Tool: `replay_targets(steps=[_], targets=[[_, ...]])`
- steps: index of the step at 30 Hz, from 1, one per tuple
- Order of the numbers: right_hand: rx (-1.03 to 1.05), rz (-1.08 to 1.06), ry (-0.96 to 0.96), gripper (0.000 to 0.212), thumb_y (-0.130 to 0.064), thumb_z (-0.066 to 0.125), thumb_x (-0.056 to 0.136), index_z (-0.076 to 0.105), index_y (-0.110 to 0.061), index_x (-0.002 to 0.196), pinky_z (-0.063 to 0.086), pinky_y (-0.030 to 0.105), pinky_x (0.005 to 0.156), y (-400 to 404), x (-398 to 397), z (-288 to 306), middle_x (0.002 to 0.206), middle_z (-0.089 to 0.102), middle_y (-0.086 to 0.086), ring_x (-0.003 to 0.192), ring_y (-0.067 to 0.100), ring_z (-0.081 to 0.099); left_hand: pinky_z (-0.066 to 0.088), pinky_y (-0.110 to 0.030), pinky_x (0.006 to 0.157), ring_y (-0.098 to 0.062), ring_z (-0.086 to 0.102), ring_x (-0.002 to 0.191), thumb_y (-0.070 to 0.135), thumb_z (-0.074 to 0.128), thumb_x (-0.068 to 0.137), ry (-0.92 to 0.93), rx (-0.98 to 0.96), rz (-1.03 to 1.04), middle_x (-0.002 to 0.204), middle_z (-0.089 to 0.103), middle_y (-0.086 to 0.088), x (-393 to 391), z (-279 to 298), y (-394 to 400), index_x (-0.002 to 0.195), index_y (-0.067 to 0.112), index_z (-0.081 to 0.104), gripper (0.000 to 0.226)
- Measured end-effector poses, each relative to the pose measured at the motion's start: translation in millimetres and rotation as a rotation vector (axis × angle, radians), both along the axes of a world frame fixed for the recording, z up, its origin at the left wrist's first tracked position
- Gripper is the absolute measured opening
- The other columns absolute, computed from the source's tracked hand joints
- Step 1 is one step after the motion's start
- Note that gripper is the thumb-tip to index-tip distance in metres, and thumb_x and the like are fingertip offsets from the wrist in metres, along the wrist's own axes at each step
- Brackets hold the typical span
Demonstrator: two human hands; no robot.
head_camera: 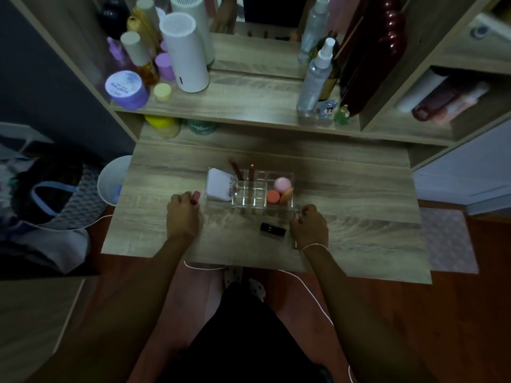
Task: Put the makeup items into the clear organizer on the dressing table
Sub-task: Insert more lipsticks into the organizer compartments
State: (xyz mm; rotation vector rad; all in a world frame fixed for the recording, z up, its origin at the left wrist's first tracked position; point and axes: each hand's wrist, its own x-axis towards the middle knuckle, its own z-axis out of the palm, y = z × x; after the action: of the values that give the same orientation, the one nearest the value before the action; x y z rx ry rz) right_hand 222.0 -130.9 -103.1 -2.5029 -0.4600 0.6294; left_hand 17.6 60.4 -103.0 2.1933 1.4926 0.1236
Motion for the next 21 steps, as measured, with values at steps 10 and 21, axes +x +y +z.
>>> replay_targets(steps=[10, 21], targets=[[0.197, -0.096, -0.115, 0.026, -0.013, 0.068, 0.074, 0.062, -0.006, 0.099, 0.046, 0.034, 0.075, 1.3, 19.3, 45.8, 0.091, 0.069, 0.018, 0.087, 0.034, 0.063, 0.038, -0.027, 0.067, -0.017, 0.049, 0.079, 0.006, 0.061, 0.086, -0.379, 0.099, 0.117, 0.104, 0.053, -0.017, 0.5, 30.8, -5.7, 0.102, 0.006, 0.052, 0.018], [0.487, 0.063, -0.184, 0.026, -0.011, 0.076, 0.075, 0.056, -0.017, 0.09, 0.046, 0.013, 0.065, 64.6, 10.3, 97.5, 0.081, 0.062, -0.006, 0.072, 0.008, 0.059, 0.04, -0.005, 0.07, 0.009, 0.055, 0.078, 0.013, 0.066, 0.086, -0.683, 0.021, -0.185, 0.083, 0.056, 0.017, 50.4, 65.7, -8.2, 0.096, 0.017, 0.059, 0.013]])
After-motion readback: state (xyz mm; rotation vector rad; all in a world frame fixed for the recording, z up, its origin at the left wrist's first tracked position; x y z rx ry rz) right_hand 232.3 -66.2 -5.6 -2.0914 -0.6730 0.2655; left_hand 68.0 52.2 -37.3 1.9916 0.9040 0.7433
